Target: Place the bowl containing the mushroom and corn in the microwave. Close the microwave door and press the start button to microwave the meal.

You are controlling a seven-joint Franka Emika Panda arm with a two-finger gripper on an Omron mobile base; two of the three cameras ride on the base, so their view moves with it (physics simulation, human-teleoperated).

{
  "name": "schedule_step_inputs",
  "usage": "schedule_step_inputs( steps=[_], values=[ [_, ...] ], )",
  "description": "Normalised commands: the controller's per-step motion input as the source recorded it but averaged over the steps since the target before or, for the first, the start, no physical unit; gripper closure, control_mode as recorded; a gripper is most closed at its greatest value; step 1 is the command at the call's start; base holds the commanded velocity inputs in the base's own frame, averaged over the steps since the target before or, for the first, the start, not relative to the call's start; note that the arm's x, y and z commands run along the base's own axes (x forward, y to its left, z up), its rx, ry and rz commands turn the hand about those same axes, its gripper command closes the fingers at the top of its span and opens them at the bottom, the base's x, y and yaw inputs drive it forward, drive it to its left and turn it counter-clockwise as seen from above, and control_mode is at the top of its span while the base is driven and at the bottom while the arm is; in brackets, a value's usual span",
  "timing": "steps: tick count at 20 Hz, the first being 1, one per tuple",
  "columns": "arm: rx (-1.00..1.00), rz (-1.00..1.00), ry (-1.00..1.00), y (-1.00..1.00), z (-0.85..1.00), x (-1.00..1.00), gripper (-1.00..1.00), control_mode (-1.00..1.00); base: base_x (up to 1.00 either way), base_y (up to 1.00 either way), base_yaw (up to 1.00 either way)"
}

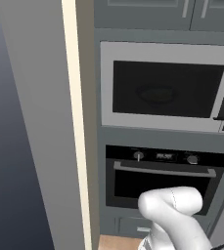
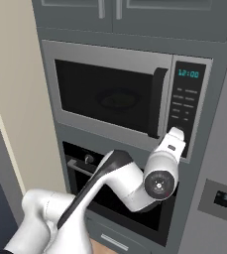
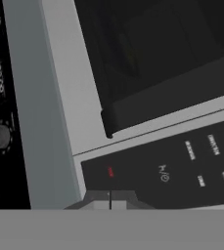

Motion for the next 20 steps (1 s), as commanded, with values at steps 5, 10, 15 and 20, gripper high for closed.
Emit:
schedule_step_inputs(
  steps=[5, 10, 15, 20],
  values=[
    [0.00, 0.00, 0.00, -0.19, -0.16, 0.26, 1.00, -1.00, 0.00, 0.00, 0.00],
    [0.00, 0.00, 0.00, -0.18, -0.17, 0.26, 1.00, -1.00, 0.00, 0.00, 0.00],
    [0.00, 0.00, 0.00, -0.17, -0.16, 0.28, 1.00, -1.00, 0.00, 0.00, 0.00],
    [0.00, 0.00, 0.00, -0.19, -0.11, 0.30, 1.00, -1.00, 0.00, 0.00, 0.00]
  ],
)
